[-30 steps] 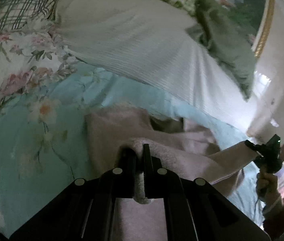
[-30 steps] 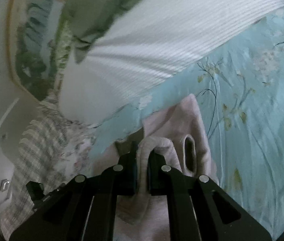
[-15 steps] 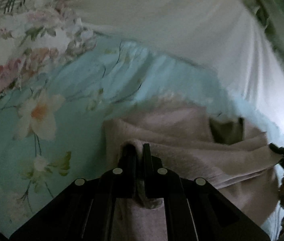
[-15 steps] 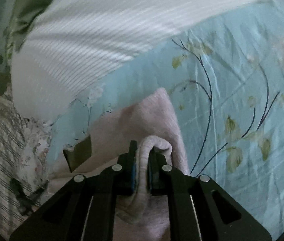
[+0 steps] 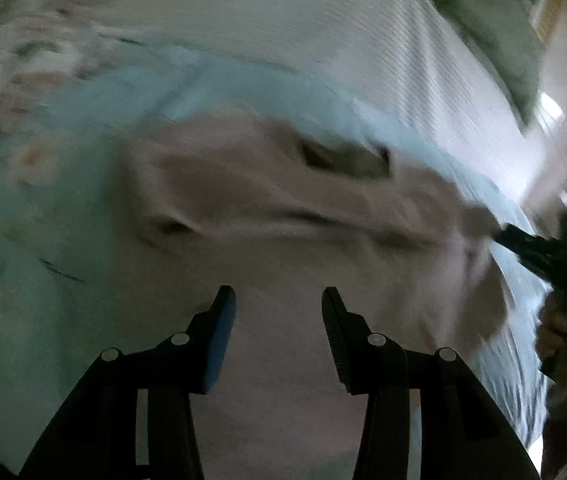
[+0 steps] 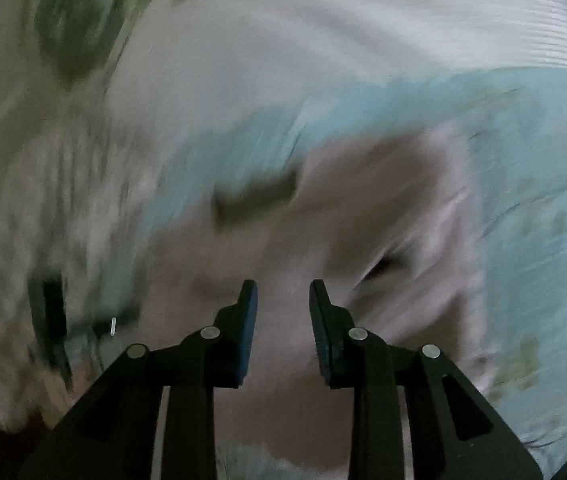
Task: Fold small clothes
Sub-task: 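Grasp the folded sweater edge with the right gripper while the left gripper holds the hem, then open both grippers and release the folded sweater onto the bed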
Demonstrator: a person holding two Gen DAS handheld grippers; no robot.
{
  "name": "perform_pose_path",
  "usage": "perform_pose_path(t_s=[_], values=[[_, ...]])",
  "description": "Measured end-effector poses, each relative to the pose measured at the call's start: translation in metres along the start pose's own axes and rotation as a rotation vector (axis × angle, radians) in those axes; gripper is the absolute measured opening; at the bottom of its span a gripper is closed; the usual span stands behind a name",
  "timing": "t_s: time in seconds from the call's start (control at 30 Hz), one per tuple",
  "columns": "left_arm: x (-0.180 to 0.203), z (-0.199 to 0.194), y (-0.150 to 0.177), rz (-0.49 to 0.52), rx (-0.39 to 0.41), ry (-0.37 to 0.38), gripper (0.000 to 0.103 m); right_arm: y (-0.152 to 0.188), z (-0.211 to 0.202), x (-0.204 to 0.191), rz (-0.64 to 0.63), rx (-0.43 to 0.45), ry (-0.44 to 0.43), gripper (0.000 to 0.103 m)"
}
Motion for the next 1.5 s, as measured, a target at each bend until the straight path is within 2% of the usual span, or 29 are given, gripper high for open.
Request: perform_pose_path(t_s=[0.07,0.13,0.2,0.3,0.4,0.43,0.5,0.6,0.73,0.97,1.0,1.03,1.1,1.33,1.4,1.5], values=[[0.011,0.017,0.004,0.032,-0.043,-0.023,0.045,0.003,0.021,-0.002,-0.072,-0.065,0.067,0.029],[0.011,0.036,-0.002,0.036,-0.08,-0.071,0.044,-0.006,0.033,0.008,-0.092,-0.078,0.147,0.029],[0.006,0.044,-0.017,0.01,-0.076,-0.071,0.044,-0.028,0.034,0.028,-0.057,-0.026,0.189,0.029],[-0.009,0.055,-0.053,0.001,-0.049,-0.156,0.044,-0.069,0.024,0.068,0.067,0.096,0.286,0.029],[-0.032,0.068,-0.082,-0.062,-0.04,-0.206,0.044,-0.097,0.008,0.101,0.214,0.224,0.292,0.029],[-0.043,0.071,-0.092,-0.095,-0.037,-0.23,0.044,-0.101,0.005,0.107,0.238,0.246,0.306,0.029],[-0.06,0.068,-0.104,-0.163,-0.003,-0.207,0.044,-0.106,-0.004,0.115,0.284,0.287,0.307,0.029],[-0.079,0.051,-0.105,-0.24,0.038,-0.21,0.048,-0.095,-0.017,0.118,0.317,0.303,0.284,0.029],[-0.079,0.021,-0.077,-0.299,0.071,-0.173,0.058,-0.057,-0.024,0.09,0.3,0.295,0.23,0.033],[-0.047,-0.049,0.015,-0.309,0.114,-0.052,0.06,0.014,-0.035,0.052,0.289,0.266,0.148,0.04],[-0.045,-0.059,0.027,-0.31,0.119,-0.038,0.061,0.021,-0.035,0.048,0.292,0.263,0.139,0.044],[-0.039,-0.069,0.044,-0.317,0.117,-0.012,0.063,0.031,-0.036,0.043,0.297,0.262,0.124,0.048],[-0.029,-0.081,0.064,-0.324,0.101,0.02,0.063,0.046,-0.038,0.036,0.313,0.259,0.102,0.049],[-0.013,-0.073,0.125,-0.401,0.0,0.075,0.068,0.077,-0.04,0.019,0.36,0.227,0.044,0.055],[-0.013,-0.066,0.13,-0.448,-0.007,0.111,0.07,0.083,-0.043,0.014,0.363,0.22,0.032,0.058],[-0.013,-0.063,0.127,-0.482,0.024,0.128,0.078,0.091,-0.047,0.008,0.368,0.215,0.017,0.062]])
Point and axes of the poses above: each gripper's, at about its wrist camera, not at the fingertips, and z roughly the way its jaws point, x to its right, y to its underside, the point moved 4 cm from there along z, roughly the way its jaws point, and after that the axes turned 1 degree about z, right-handed, at the moved point
